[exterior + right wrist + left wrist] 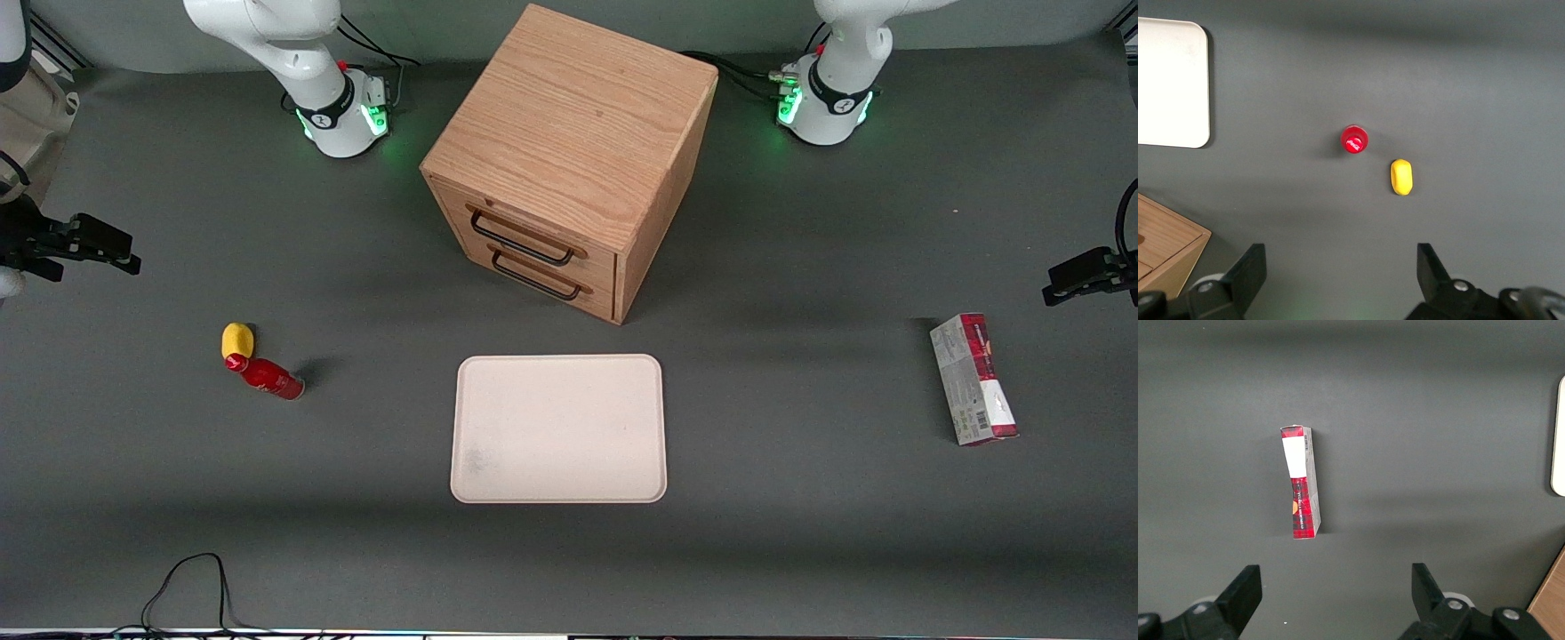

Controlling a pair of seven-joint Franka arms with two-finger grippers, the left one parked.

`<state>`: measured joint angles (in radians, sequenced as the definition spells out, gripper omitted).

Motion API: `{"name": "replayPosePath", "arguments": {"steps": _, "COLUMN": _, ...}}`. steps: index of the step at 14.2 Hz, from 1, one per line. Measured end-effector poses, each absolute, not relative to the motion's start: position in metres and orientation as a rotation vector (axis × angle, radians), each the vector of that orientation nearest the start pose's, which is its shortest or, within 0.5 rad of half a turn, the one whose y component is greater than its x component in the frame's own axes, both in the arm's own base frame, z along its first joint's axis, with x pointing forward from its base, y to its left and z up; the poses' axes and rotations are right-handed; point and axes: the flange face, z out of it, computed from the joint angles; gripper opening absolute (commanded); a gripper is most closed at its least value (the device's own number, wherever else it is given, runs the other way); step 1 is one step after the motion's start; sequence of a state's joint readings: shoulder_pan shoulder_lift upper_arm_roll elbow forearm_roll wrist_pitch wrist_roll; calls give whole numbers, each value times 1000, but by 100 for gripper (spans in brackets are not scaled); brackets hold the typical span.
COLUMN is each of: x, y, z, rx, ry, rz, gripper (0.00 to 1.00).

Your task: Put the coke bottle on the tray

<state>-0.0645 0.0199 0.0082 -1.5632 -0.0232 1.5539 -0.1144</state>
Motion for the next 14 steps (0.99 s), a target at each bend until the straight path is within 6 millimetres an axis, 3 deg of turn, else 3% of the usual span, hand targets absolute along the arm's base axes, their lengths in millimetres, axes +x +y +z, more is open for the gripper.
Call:
{"name": "replayPosePath", "arguments": {"steps": 10, "x": 559, "y": -34, "z": 609, "rx": -3156, "ry": -90, "rz": 84, "gripper": 100}}
{"name": "replayPosePath", "arguments": {"steps": 14, "x": 574, "y": -38, "z": 604, "rx": -3155, "ry": -110, "rz": 84, "gripper": 100}}
